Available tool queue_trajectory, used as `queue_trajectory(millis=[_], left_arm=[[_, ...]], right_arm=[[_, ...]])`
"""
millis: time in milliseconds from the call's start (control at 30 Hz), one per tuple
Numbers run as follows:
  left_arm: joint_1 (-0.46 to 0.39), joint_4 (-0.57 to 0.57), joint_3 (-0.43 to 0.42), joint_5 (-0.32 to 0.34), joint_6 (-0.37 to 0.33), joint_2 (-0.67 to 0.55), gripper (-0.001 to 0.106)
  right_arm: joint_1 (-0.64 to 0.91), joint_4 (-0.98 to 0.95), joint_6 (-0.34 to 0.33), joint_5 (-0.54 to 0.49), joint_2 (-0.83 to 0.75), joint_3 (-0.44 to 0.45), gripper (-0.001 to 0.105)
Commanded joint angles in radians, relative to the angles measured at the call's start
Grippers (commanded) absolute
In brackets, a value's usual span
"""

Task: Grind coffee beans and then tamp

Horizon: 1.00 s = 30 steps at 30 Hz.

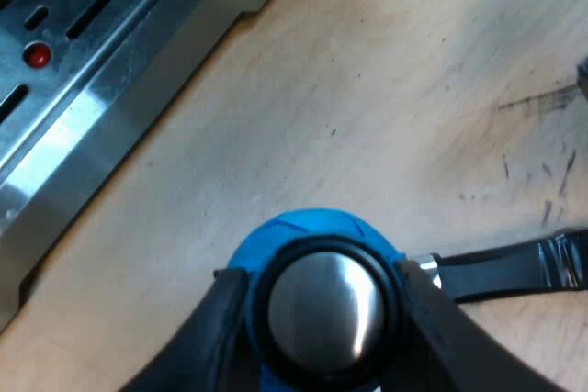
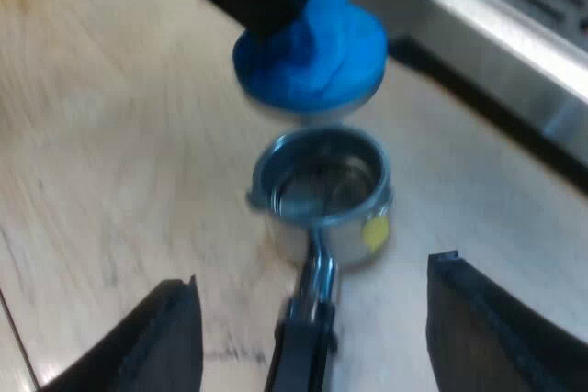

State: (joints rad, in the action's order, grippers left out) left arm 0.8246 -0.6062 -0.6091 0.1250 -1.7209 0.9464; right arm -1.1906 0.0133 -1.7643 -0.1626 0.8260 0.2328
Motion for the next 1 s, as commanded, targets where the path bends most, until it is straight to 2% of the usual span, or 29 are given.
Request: queue_trajectory(millis=[33, 133, 300, 400, 500, 667, 833, 1000], left_arm=[[-0.002, -0.035, -0.006, -0.001, -0.010, -0.037, 0.000], [-0.002, -0.076, -0.030, -0.007, -0.024, -0.043, 0.000], [-0.002, -0.120, -0.092, -0.047, -0.037, -0.043, 0.000], [-0.017, -0.132, -0.112, -0.040, -0.044, -0.043, 0.000], [-0.072, -0.152, -0.112, -0.036, -0.054, -0.043, 0.000], [-0.208, -0.170, -0.112, 0.053, -0.042, -0.043, 0.000], [-0.308, -0.187, -0.112, 0.055, 0.023, -0.043, 0.000], [-0.377, -0.196, -0.097, 0.059, 0.053, -0.043, 0.000]], right_arm=[[0.000, 0.085, -0.005, 0.011, -0.009, 0.002, 0.055], [-0.003, 0.125, -0.005, 0.019, -0.009, 0.002, 0.055], [-0.002, 0.149, -0.014, 0.135, -0.009, 0.002, 0.055], [-0.002, 0.149, -0.014, 0.172, -0.009, 0.002, 0.055], [-0.002, 0.165, -0.020, 0.175, -0.009, 0.002, 0.055], [-0.002, 0.186, -0.035, 0.163, -0.009, 0.002, 0.055], [-0.002, 0.186, -0.035, 0.103, -0.009, 0.002, 0.055], [-0.002, 0.186, -0.043, 0.075, -0.009, 0.002, 0.055]])
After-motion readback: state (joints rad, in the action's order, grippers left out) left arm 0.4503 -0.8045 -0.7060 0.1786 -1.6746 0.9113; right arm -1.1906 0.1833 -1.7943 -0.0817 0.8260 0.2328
